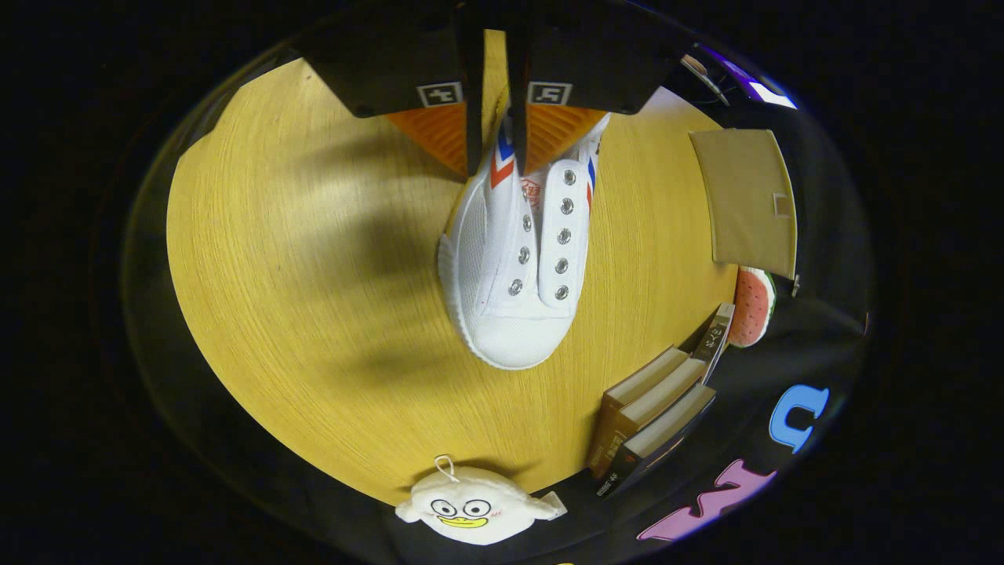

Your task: Open the storage box then place both shoes into the box .Put the left shoe in first, then the right shoe, with the right side of both shoes facing outward in a uniform manner.

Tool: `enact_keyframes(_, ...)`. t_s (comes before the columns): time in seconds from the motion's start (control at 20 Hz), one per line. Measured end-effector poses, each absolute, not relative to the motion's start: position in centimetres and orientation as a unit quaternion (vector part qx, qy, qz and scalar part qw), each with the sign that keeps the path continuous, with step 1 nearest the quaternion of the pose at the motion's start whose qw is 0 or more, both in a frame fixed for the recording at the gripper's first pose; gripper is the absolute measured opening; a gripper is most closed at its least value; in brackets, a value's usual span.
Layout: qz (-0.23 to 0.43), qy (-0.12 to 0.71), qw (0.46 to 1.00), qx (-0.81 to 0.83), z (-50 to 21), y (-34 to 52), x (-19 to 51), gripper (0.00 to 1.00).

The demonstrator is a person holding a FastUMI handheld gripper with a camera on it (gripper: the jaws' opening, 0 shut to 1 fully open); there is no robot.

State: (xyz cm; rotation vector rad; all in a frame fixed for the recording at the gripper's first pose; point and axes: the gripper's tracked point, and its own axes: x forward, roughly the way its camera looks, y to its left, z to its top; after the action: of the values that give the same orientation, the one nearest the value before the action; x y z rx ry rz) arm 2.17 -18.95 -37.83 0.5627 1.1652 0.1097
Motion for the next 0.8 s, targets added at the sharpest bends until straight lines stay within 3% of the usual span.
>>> enact_keyframes(0.1,0.056,0.539,0.799,0.261,-37.3,-18.2,2.3,0.1)
enact_keyframes(0.45,0.067,0.532,0.806,0.253,-34.1,-15.6,1.7,0.1)
enact_keyframes(0.8,0.087,0.493,0.827,0.256,-25.4,-11.4,1.7,0.1)
